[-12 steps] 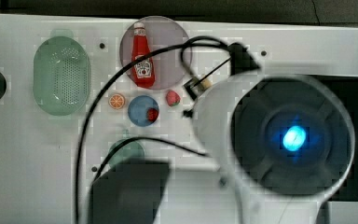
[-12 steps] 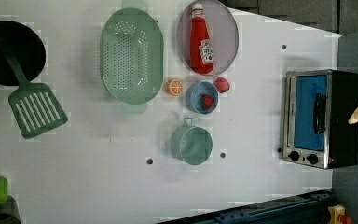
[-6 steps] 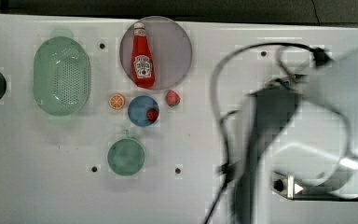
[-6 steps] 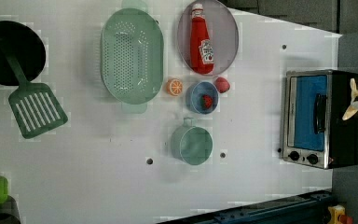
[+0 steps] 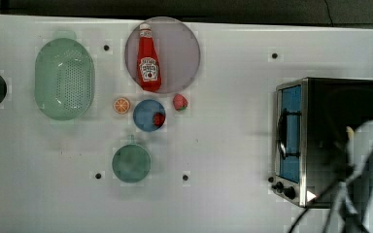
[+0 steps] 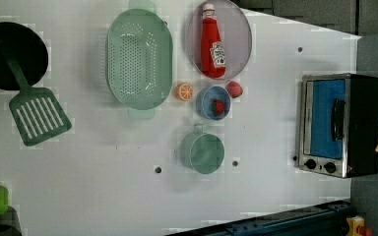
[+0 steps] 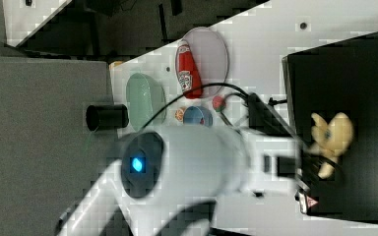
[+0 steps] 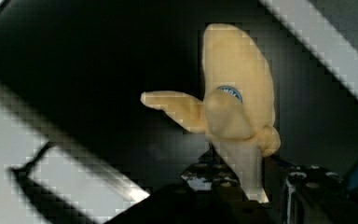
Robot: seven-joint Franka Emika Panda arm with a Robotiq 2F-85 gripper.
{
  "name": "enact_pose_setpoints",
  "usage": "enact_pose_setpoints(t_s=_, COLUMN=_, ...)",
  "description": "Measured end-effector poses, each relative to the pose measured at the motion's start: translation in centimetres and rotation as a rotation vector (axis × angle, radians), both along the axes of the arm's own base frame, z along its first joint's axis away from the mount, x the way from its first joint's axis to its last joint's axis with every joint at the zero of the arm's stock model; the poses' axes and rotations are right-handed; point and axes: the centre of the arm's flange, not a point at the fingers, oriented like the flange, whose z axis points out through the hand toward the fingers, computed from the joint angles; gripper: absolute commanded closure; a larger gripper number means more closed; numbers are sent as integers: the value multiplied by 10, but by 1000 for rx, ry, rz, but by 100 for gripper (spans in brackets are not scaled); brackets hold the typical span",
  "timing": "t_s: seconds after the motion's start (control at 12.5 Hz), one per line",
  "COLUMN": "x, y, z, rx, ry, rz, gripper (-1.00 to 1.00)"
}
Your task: Pick banana from table and place on oven.
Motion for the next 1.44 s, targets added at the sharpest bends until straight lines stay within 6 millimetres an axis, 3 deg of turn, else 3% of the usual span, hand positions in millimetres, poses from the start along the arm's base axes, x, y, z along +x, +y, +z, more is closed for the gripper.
enact_pose_setpoints(t_s=0.16, x=-19, y=-17, z=-1, rx=9, ry=9, rz=-13, gripper=-12)
enact_pose_setpoints(t_s=0.32, x=-18, y=-21, z=2, rx=-15, ry=-13, rz=-11, gripper=-57)
enact_pose_setpoints(t_s=0.48, x=-10, y=-12, z=1, rx=-14, ry=5, rz=18, gripper=-100)
enact_pose_setpoints(t_s=0.72, x=19, y=18, z=-2, rx=-1, ry=12, rz=110, gripper=-100)
enact_pose_setpoints(t_s=0.88, x=42, y=51, z=4, rx=13, ry=-8, rz=165, gripper=-100)
enact_pose_setpoints(t_s=1.04, x=64, y=89, z=30, rx=14, ry=-32, rz=176, gripper=-100)
enact_pose_setpoints(t_s=1.2, x=63, y=143, z=71, rx=87, ry=-12, rz=158, gripper=-100)
enact_pose_setpoints(t_s=1.44, x=47, y=235, z=152, rx=159, ry=-49, rz=65, gripper=-100)
